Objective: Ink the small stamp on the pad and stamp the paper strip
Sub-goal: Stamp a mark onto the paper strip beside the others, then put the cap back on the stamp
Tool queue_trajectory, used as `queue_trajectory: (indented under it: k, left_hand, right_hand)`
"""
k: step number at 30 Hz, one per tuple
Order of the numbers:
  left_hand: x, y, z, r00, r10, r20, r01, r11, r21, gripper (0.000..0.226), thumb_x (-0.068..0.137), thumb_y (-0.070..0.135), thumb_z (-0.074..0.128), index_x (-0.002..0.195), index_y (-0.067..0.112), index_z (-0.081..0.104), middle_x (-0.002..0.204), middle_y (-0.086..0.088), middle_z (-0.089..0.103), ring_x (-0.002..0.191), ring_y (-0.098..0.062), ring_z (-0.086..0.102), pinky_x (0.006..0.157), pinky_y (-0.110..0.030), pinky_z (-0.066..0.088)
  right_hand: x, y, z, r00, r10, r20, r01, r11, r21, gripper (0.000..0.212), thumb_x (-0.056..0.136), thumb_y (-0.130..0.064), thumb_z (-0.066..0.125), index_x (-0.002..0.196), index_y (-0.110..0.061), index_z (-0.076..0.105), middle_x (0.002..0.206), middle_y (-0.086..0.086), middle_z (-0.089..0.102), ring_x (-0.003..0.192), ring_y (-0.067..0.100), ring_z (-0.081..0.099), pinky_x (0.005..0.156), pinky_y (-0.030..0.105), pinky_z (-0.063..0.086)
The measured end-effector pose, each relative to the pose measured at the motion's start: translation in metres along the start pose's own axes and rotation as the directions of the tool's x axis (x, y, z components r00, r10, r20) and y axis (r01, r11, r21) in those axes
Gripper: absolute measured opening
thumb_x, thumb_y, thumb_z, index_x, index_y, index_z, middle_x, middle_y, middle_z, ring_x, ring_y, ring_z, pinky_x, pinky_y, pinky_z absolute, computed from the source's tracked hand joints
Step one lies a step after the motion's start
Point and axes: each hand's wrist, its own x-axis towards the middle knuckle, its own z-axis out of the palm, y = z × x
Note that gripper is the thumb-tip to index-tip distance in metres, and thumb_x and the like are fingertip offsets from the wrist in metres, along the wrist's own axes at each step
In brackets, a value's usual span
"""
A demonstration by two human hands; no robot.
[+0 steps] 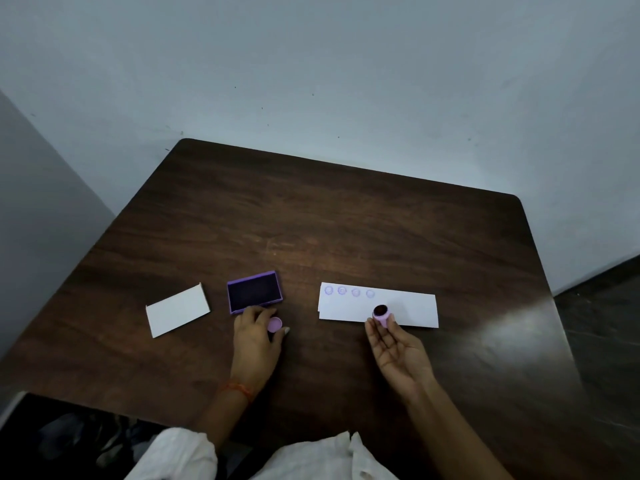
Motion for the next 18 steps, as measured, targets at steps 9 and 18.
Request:
queue_trajectory:
  k: [9,18]
  left_hand:
    - [-0.001,0.007,-0.01,1.0,0.012,0.018,-0.011,0.998,-0.058,0.033,0.082,0.02,0.067,0.114,0.012,0.062,0.12,-0.01,0.057,0.11,-0.024,0.051,0.094,-0.032,0.042]
    - [-0.007,0.036,-0.026,0.997,0.082,0.014,-0.076,0.963,-0.258,0.037,0.078,0.017,0.071,0.113,0.018,0.061,0.114,0.001,0.059,0.095,-0.005,0.056,0.079,-0.009,0.046]
  right_hand:
    - [-0.001,0.003,0.002,1.0,0.004,0.024,-0.003,0.999,-0.033,0.017,0.079,-0.004,0.061,0.093,0.004,0.064,0.08,0.018,0.076,0.088,0.026,0.068,0.073,0.034,0.061]
    - [-0.004,0.027,0.042,0.977,-0.063,0.205,0.159,0.854,-0.495,0.017,0.082,-0.002,0.062,0.096,-0.009,0.07,0.1,0.013,0.072,0.088,0.023,0.072,0.066,0.027,0.06]
